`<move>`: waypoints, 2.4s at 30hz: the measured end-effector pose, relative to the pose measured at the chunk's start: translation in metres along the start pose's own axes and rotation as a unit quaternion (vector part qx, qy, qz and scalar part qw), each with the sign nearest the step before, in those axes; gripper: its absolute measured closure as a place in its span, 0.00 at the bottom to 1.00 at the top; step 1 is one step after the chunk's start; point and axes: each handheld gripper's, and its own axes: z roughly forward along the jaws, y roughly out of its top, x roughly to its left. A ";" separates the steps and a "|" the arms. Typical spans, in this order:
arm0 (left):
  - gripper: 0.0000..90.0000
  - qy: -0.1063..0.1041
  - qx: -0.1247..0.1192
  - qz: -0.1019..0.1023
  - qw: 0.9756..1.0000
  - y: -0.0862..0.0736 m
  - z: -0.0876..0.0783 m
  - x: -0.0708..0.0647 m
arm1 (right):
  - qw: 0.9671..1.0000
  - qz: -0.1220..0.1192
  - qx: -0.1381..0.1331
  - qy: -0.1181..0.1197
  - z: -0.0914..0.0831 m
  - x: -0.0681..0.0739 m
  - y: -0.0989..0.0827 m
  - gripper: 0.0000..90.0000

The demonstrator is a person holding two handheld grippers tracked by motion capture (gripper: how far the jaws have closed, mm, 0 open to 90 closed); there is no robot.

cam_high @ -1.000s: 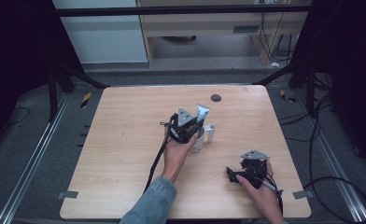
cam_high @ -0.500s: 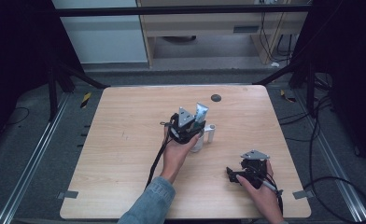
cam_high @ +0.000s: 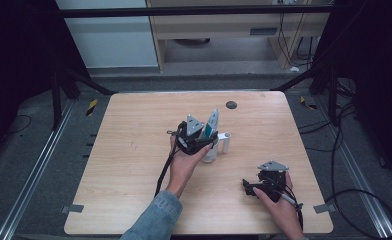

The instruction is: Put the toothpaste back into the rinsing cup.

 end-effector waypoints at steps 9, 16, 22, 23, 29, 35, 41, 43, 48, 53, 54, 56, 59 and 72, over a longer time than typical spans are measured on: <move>0.35 -0.018 0.008 0.010 1.000 0.001 -0.009 -0.003 | 1.000 0.000 0.000 0.000 0.000 0.000 0.000 0.00; 0.31 -0.042 0.014 0.017 0.999 0.004 -0.017 -0.005 | 1.000 0.000 0.000 0.000 0.000 0.000 0.000 0.00; 0.23 -0.061 0.029 0.012 0.998 0.008 -0.026 -0.003 | 1.000 0.000 0.000 0.000 0.000 0.000 0.000 0.00; 0.21 -0.063 0.034 0.010 0.997 0.008 -0.028 -0.002 | 1.000 0.000 0.000 0.000 0.000 0.000 0.000 0.00; 0.13 -0.064 0.063 -0.005 0.996 0.003 -0.040 0.009 | 1.000 -0.001 0.000 0.000 0.000 0.000 0.000 0.00; 0.10 -0.050 0.081 -0.011 0.995 -0.007 -0.052 0.026 | 1.000 0.000 0.000 0.000 0.000 0.000 0.000 0.00; 0.09 -0.031 0.094 -0.016 0.995 -0.018 -0.062 0.046 | 1.000 0.000 0.000 0.000 0.000 0.000 0.000 0.00; 0.09 -0.027 0.099 -0.013 0.995 -0.023 -0.065 0.053 | 1.000 -0.002 -0.001 -0.001 0.000 0.000 0.000 0.00; 0.07 -0.013 0.113 -0.012 0.993 -0.035 -0.071 0.069 | 1.000 0.000 0.000 0.000 0.000 0.000 0.000 0.00; 0.06 -0.003 0.138 -0.014 0.990 -0.052 -0.074 0.085 | 1.000 0.000 0.000 0.000 0.000 0.000 0.000 0.00; 0.06 0.004 0.145 -0.015 0.989 -0.056 -0.074 0.090 | 1.000 0.000 0.000 0.000 0.000 0.000 0.000 0.00; 0.06 0.019 0.152 -0.020 0.988 -0.064 -0.076 0.098 | 1.000 0.000 0.000 0.000 0.000 0.000 0.000 0.00; 0.06 0.033 0.159 -0.031 0.986 -0.074 -0.079 0.108 | 1.000 0.000 0.000 0.000 0.000 0.000 0.000 0.00; 0.11 0.099 0.169 -0.046 0.979 -0.111 -0.101 0.146 | 1.000 0.000 0.000 0.000 0.000 0.000 0.000 0.00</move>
